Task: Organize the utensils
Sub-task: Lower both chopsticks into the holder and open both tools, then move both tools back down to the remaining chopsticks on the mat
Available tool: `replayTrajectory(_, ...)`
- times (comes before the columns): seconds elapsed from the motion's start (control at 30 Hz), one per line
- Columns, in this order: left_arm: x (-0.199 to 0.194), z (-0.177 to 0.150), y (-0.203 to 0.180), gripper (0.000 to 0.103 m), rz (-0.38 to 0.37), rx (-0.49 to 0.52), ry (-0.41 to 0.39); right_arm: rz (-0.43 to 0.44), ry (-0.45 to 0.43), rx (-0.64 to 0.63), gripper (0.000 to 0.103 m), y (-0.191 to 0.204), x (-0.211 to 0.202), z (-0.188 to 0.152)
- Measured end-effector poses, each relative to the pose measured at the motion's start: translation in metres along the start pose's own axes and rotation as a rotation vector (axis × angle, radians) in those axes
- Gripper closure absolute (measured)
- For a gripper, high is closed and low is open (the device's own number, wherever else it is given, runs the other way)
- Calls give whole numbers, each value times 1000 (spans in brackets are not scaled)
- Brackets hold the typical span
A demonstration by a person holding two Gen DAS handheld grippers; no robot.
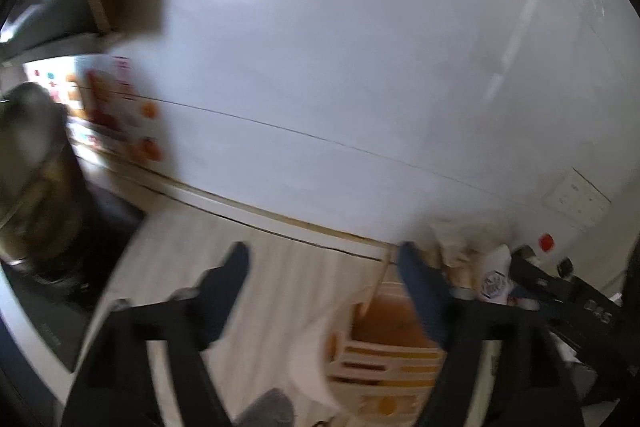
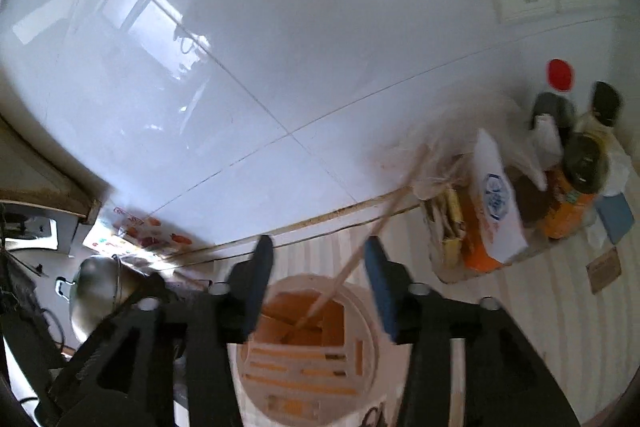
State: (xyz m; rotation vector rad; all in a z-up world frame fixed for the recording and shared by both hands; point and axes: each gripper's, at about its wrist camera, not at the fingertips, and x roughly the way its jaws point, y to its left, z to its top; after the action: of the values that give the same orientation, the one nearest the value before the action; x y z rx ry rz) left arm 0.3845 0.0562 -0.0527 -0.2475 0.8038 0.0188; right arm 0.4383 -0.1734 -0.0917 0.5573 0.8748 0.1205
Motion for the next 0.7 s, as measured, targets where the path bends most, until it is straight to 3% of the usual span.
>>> replayTrajectory(0.1,-19,-5,12,18,61,-5,-18,-15,-32,-6,50,-7,-21,-6)
replayTrajectory(0.17,-24,-10,18,0,103,12,-17,-16,-67,-10,49,-8,-39,-12)
replayTrajectory(0.23,-28,-17,23,0,136,30,-24,-9,-109,-10,47,-13,-56,-20)
replayTrajectory(0.37,-31,-36,28,0,185,57,11,-23,-162,-23,30,-24,-78,-36)
replayTrajectory(0.5,-22,-70,32,0,199,98,86,-52,-43,-65,30,-41,-70,-63)
replayTrajectory(0.63,4,-112,33,0,208,147,204,-106,87,-25,31,-74,-51,-99)
replayTrajectory(0.7,15,-132,34,0,194,157,262,-119,155,14,37,-94,-40,-116)
